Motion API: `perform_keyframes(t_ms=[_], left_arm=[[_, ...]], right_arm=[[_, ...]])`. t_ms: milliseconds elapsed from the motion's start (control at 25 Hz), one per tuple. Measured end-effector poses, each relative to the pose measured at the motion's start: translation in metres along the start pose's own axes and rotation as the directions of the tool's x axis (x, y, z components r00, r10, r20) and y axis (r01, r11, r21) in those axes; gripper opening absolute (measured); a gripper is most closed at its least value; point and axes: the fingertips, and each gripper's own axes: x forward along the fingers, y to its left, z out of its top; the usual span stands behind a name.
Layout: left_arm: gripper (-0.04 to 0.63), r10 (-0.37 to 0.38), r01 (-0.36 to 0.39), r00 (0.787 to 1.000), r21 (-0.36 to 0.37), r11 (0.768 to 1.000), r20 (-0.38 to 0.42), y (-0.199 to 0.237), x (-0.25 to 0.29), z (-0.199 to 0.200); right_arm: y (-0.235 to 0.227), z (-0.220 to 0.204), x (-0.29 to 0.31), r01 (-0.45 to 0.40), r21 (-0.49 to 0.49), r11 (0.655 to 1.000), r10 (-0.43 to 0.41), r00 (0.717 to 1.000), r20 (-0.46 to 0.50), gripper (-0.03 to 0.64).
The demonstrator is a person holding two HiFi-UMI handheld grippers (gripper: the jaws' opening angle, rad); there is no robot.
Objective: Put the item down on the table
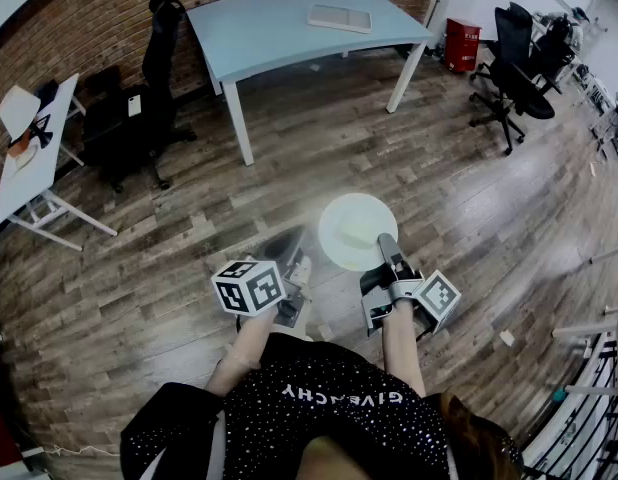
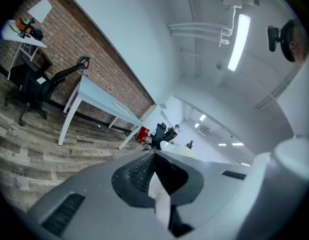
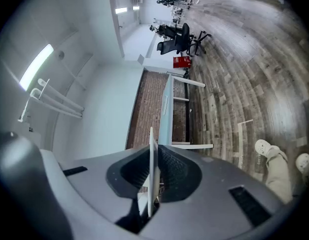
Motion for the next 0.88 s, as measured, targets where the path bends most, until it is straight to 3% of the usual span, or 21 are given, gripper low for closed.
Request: perform_keyframes(t_ms=[880], left_arm=[[0.011, -0.067, 0.066, 0.996, -0.012, 0.998, -0.054, 0.075, 0.198, 0.14]], right_arm=[[0.015, 0.101, 0.217, 0.06, 0.021, 0.998, -0.06, 0.998, 0.017, 0.038]])
